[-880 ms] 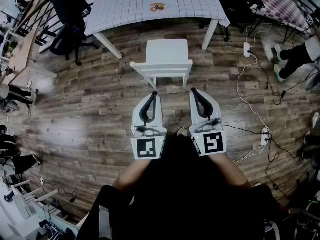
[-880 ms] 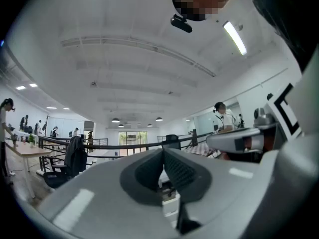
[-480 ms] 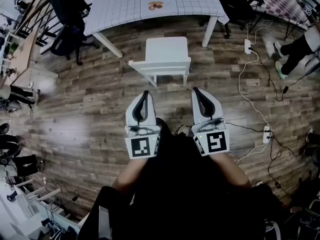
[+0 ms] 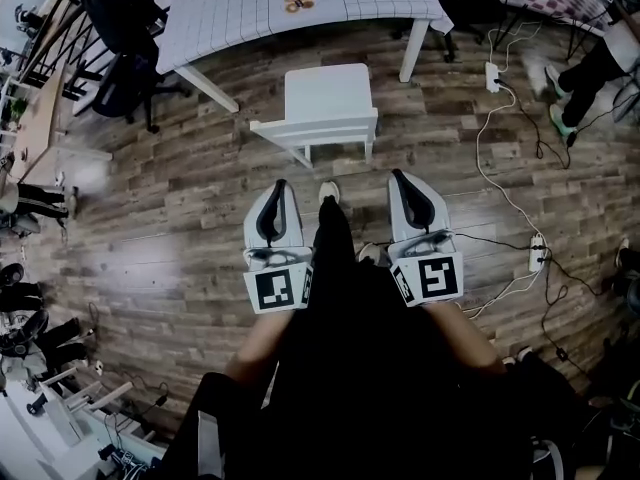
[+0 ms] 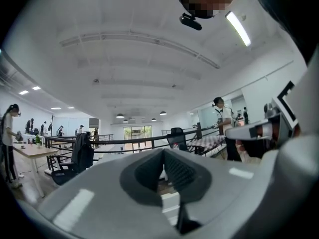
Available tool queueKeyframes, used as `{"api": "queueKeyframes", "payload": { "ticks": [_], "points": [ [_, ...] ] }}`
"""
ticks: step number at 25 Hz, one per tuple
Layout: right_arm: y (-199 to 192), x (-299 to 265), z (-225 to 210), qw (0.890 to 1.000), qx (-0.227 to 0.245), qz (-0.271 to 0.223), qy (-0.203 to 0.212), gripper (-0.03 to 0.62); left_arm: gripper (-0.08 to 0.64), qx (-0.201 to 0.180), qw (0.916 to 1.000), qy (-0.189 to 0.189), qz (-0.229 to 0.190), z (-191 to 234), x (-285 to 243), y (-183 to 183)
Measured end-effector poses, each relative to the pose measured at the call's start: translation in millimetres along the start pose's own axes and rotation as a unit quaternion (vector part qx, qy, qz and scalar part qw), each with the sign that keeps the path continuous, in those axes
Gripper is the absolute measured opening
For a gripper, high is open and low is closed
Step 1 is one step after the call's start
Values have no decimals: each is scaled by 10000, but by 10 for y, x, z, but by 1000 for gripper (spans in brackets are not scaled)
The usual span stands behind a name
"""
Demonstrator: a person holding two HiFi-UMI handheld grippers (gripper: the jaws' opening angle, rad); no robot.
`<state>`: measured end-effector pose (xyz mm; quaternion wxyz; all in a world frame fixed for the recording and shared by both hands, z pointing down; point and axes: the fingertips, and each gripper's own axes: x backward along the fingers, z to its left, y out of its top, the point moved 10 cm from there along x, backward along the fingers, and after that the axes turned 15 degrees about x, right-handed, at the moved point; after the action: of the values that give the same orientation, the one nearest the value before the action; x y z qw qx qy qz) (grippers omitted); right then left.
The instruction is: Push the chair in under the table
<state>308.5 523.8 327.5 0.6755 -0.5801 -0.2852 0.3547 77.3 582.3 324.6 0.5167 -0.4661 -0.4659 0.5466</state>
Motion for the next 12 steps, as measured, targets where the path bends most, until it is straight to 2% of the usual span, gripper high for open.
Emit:
{"api": "queueKeyframes", "payload": {
  "ticks": [5, 12],
  "points": [
    [-29, -156, -45, 9997, 163, 158, 17, -2, 9, 38, 10000, -73, 11, 80, -253, -34],
    [-89, -653, -103, 9986, 271, 429, 128, -2, 9, 293, 9994, 167, 62, 431, -690, -64]
  ]
}}
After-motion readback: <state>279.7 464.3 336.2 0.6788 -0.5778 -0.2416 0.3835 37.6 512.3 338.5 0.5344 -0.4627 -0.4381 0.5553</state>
